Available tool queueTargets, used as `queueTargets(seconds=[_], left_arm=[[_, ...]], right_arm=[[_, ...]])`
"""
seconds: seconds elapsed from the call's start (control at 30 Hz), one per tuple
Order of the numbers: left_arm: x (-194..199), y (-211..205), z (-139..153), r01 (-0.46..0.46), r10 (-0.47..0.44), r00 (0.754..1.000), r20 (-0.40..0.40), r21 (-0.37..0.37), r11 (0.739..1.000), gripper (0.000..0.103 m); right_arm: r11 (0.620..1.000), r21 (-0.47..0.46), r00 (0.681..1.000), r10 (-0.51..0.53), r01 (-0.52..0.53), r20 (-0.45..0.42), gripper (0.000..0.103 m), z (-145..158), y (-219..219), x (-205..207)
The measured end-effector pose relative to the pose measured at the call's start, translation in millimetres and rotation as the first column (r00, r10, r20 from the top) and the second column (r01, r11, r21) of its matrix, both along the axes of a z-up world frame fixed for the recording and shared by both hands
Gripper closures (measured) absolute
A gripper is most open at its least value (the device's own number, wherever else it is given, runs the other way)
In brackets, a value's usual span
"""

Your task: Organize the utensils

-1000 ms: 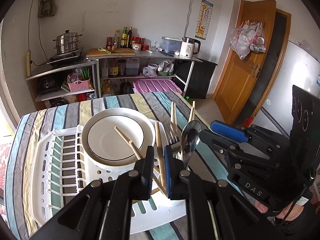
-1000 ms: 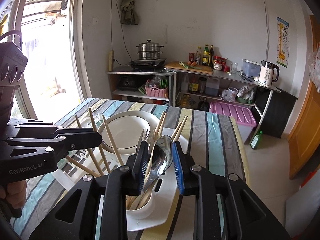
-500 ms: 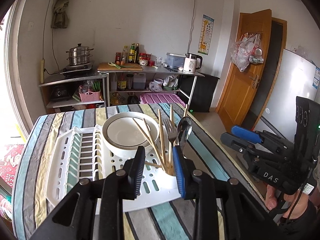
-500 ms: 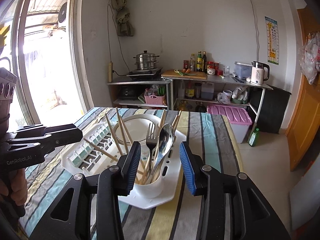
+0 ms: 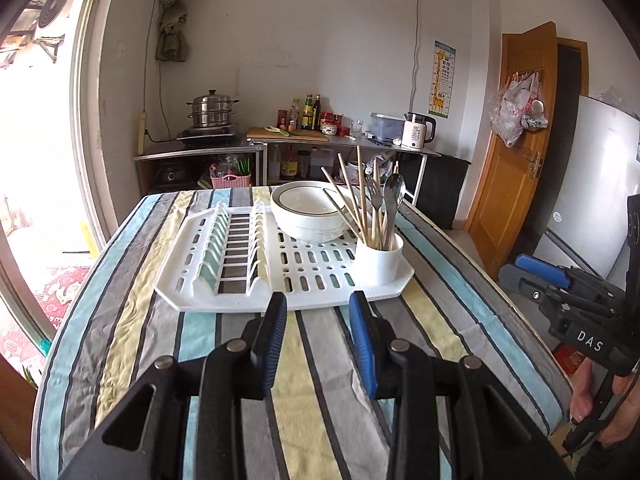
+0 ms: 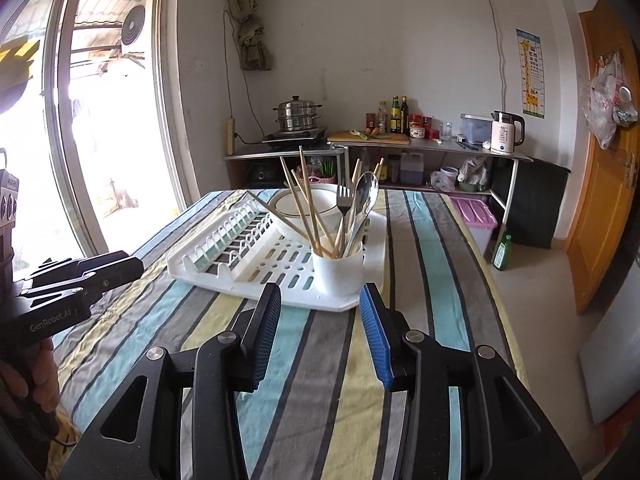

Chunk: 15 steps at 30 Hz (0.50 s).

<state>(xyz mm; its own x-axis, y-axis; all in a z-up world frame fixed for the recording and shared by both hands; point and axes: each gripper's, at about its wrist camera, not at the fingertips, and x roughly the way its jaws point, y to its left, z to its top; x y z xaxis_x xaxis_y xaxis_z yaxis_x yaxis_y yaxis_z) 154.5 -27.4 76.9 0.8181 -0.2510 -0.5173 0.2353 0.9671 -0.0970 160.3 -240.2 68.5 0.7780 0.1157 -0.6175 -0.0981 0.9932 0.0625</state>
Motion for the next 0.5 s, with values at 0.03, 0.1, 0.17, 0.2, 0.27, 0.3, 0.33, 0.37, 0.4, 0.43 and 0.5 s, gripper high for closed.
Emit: queueTargets(seconds=[0.03, 0.1, 0.17, 0.2, 0.27, 0.3, 0.33, 0.37, 0.4, 0.43, 0.5], left_arm=[[-6, 4, -2, -0.01, 0.01, 1.0, 0.004, -0.002, 1.0, 0.069], [-20, 12, -7, -0.034, 0.034, 0.999, 0.015, 0.003, 0.999, 0.067], [-31, 16, -12, -0.054, 0.054, 0.998, 0.024, 0.01, 0.999, 0.065], [-36, 18, -14, -0.06, 0.06, 0.998, 0.028, 0.011, 0.998, 0.064], [-45, 21, -19, -0.073, 0.073, 0.997, 0.032, 0.017, 0.997, 0.063], [-49, 22, -21, -0.079, 0.078, 0.996, 0.031, 0.014, 0.997, 0.063], [-53, 23, -23, -0.082, 0.082, 0.996, 0.031, 0.009, 0.997, 0.063], [-57, 24, -26, -0.09, 0.09, 0.995, 0.031, 0.007, 0.996, 0.062], [-62, 25, -28, -0.102, 0.101, 0.994, 0.031, 0.009, 0.995, 0.061], [-67, 26, -30, -0.111, 0.11, 0.993, 0.035, 0.014, 0.994, 0.059], [-76, 27, -32, -0.14, 0.139, 0.989, 0.047, 0.033, 0.99, 0.056]], right_arm=[[1.0, 0.001, 1.0, -0.007, 0.007, 0.004, 0.06, -1, 1, -7], [1.0, 0.01, 1.0, -0.013, 0.013, 0.004, 0.056, -4, 4, -20], [1.0, 0.006, 1.0, -0.024, 0.024, 0.006, 0.054, -7, 6, -34], [1.0, 0.004, 1.0, -0.027, 0.027, 0.01, 0.054, -8, 8, -41], [1.0, -0.002, 1.0, -0.029, 0.029, 0.01, 0.054, -11, 12, -54], [1.0, -0.01, 1.0, -0.029, 0.029, 0.007, 0.054, -13, 14, -60], [0.999, -0.016, 1.0, -0.03, 0.03, 0.007, 0.054, -15, 16, -64], [0.999, -0.021, 0.999, -0.032, 0.033, 0.008, 0.054, -16, 18, -69], [0.999, -0.024, 0.999, -0.036, 0.036, 0.008, 0.054, -17, 20, -75], [0.999, -0.025, 0.999, -0.04, 0.04, 0.009, 0.054, -18, 21, -80], [0.999, -0.031, 0.999, -0.042, 0.042, 0.017, 0.053, -19, 23, -91]])
